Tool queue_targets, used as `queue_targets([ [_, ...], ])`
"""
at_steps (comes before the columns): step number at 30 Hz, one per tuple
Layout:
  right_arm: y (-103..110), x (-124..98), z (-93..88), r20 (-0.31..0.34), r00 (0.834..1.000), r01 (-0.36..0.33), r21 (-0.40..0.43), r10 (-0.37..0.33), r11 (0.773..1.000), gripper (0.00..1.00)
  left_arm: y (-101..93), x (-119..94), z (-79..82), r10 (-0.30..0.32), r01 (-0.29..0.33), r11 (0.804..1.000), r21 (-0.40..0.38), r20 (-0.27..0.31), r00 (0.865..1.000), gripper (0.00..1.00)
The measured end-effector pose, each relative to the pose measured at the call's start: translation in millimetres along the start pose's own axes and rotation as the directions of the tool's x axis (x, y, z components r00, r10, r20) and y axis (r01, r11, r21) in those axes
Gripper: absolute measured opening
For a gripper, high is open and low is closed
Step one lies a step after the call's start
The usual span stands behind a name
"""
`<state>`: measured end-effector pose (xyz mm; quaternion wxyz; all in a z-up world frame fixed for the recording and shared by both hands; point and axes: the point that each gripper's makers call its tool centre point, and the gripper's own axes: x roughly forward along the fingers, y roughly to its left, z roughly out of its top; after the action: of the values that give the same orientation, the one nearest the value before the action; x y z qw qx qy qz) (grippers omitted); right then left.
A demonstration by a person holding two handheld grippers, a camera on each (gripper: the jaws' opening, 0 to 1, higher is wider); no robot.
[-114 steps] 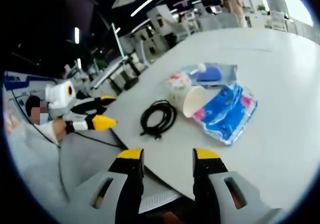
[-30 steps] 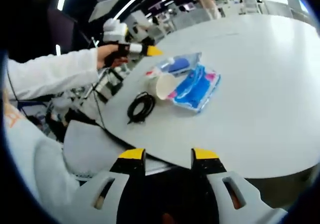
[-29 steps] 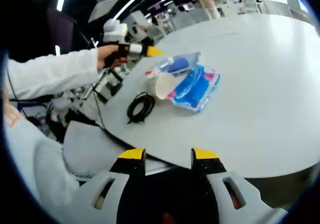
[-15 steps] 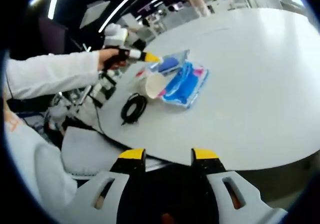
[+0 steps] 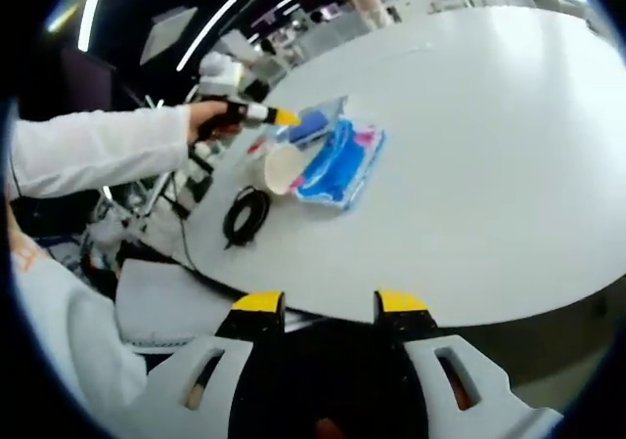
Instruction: Arrange the tabletop items into an orderly group along one side of the table until the central work area is clear of visible clutter.
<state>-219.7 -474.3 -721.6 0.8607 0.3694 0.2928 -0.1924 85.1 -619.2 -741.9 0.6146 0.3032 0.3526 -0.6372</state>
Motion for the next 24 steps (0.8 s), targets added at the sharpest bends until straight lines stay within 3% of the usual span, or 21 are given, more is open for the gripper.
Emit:
queue_targets([
  [6,0.8,0.3,0.4,-0.001,1.000,0.002,0.016,-0.002,1.000,0.34,5.3,6.8,-2.4,0.008,-0.008,1.000,0.015,-0.016,1.000,0.33],
  [13,-3.0,-1.6,-4.1,-0.001,1.000,0.019,0.047,-0.019,0.999,0.33,7.9,14.2,-7.6,0.019,-0.019,0.999,0.027,-0.032,0.999,0.32],
  [24,1.4,-3.0,-2.1,0.006,1.000,0.017,0.048,-0.017,0.999,0.33,10.2,8.4,-8.1,0.014,-0.013,1.000,0.025,-0.014,1.000,0.26],
])
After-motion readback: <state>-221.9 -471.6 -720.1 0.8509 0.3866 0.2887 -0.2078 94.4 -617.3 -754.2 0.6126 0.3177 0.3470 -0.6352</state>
